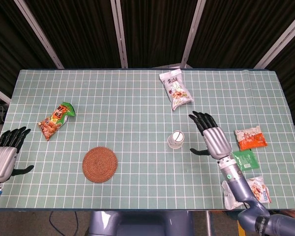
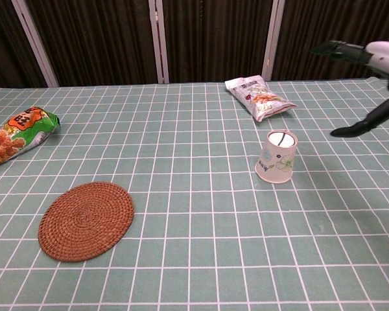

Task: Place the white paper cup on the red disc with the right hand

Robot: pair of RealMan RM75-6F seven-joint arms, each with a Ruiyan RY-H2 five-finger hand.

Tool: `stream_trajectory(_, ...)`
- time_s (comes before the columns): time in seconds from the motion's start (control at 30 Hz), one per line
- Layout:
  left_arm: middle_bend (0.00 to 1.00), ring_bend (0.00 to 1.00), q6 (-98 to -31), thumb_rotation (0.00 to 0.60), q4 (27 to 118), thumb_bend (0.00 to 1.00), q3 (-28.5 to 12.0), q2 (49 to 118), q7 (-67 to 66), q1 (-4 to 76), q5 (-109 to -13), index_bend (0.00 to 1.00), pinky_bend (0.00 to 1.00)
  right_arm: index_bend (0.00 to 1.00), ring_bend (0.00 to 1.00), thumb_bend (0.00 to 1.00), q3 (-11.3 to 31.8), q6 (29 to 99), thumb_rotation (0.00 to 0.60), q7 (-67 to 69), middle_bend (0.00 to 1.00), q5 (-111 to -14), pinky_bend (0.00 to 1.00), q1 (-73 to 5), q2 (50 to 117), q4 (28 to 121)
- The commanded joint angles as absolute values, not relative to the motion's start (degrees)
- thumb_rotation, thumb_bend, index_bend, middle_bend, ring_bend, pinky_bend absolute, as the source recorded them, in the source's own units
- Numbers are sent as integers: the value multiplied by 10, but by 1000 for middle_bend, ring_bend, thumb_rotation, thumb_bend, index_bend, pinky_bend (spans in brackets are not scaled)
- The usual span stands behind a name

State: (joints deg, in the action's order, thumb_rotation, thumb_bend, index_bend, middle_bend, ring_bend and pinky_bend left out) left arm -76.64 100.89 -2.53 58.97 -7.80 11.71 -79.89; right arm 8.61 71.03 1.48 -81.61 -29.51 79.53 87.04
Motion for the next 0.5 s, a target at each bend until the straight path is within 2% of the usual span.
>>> stream_trajectory(0.03,0,0,-794,600,1004,0,-26,600,-89,109,-818,0,0,0,0,0,59,773,600,16,0,-858,0,-249,745,862)
stream_trajectory(0.27,0,0,-836,600,988,0,-24,617,-87,94,-849,0,0,0,0,0,29,836,600,-6,0,-866,0,-183,694,866)
stream_trajectory(0.5,0,0,-853,600,989,0,-20,614,-80,84,-864,0,0,0,0,0,17,865,600,-8,0,-862,0,-146,680,865)
